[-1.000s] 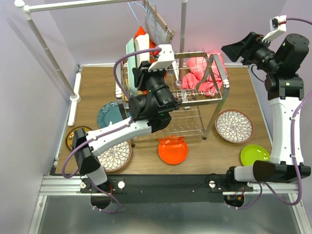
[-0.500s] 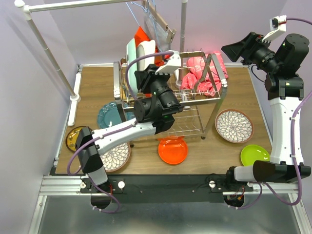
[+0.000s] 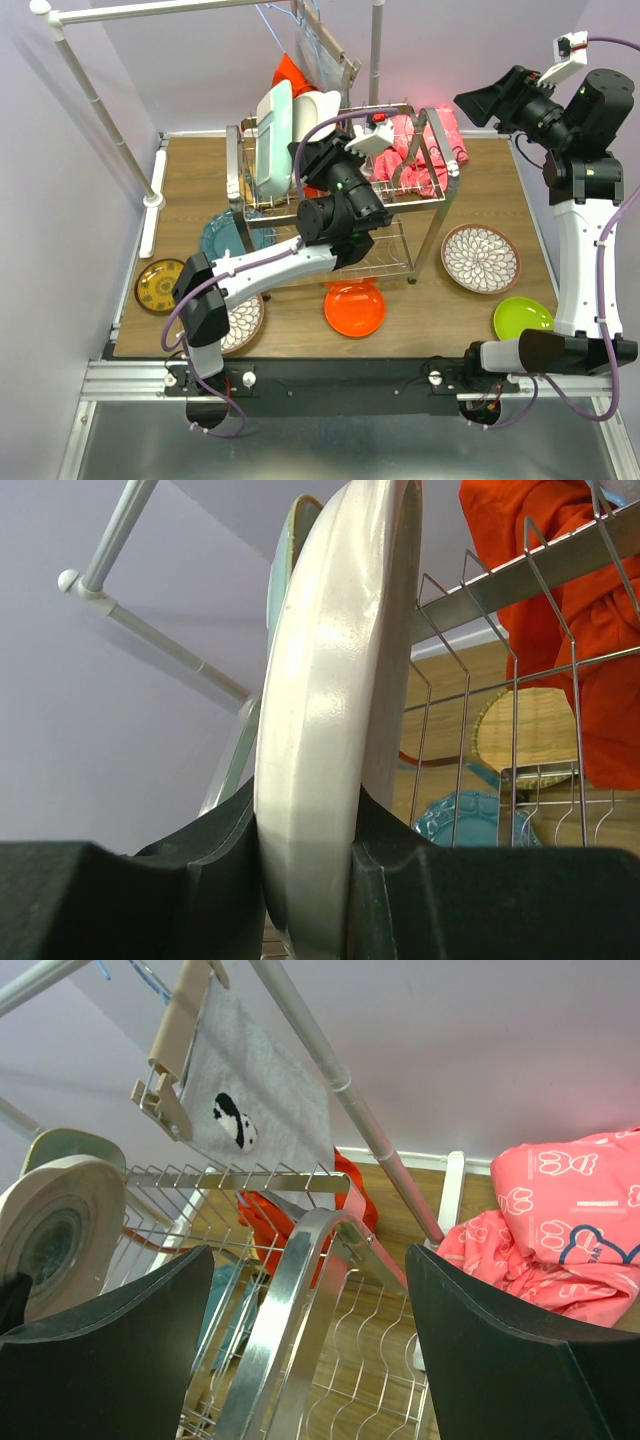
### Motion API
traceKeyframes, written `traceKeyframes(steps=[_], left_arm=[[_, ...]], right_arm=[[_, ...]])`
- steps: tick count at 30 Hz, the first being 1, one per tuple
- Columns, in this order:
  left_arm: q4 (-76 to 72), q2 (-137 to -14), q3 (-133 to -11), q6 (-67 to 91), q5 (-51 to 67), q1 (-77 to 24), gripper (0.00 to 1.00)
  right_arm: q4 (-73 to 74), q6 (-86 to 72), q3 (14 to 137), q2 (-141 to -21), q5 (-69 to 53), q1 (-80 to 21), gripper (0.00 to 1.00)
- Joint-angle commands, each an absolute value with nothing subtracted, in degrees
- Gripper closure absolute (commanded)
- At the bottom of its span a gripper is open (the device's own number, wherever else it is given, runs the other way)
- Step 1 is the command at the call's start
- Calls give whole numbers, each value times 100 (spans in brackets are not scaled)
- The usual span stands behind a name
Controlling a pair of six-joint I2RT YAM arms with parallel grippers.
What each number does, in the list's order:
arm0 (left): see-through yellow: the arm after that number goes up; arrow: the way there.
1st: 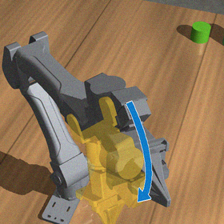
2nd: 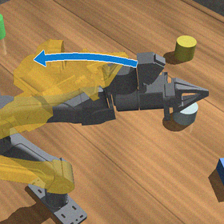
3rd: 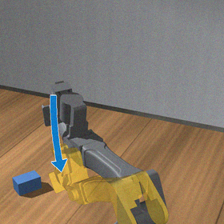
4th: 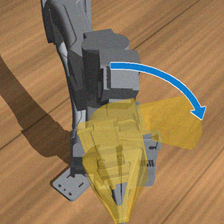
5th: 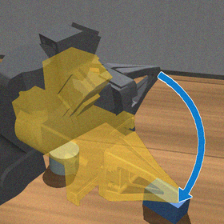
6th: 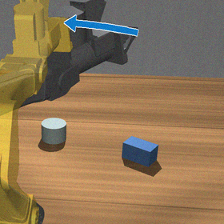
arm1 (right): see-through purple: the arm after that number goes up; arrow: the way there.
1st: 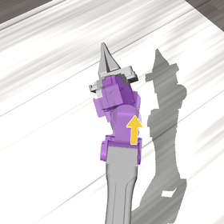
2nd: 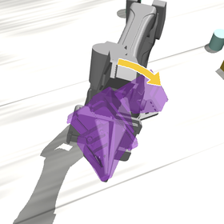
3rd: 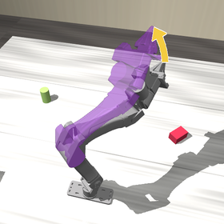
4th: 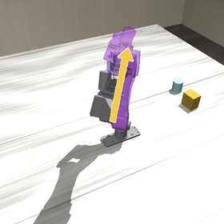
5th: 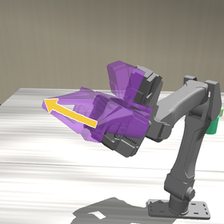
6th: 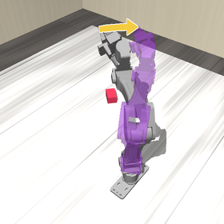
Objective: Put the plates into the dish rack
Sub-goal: Insert the plate into the dish rack
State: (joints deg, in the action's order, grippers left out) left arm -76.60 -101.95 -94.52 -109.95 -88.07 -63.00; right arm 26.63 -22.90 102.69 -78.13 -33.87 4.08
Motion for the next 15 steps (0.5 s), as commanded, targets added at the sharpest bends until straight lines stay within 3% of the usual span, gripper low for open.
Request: traceKeyframes(steps=[1,15], left_arm=[[-11953,-10142,-9852,-12498,-9826,-6029,100],[-11848,-9967,-10617,-12489,-9835,-6038,100]], right_arm=[[2733,-2268,10327,-7857,-3340,369,14],[2733,-2241,10318,-7919,-3340,369,14]])
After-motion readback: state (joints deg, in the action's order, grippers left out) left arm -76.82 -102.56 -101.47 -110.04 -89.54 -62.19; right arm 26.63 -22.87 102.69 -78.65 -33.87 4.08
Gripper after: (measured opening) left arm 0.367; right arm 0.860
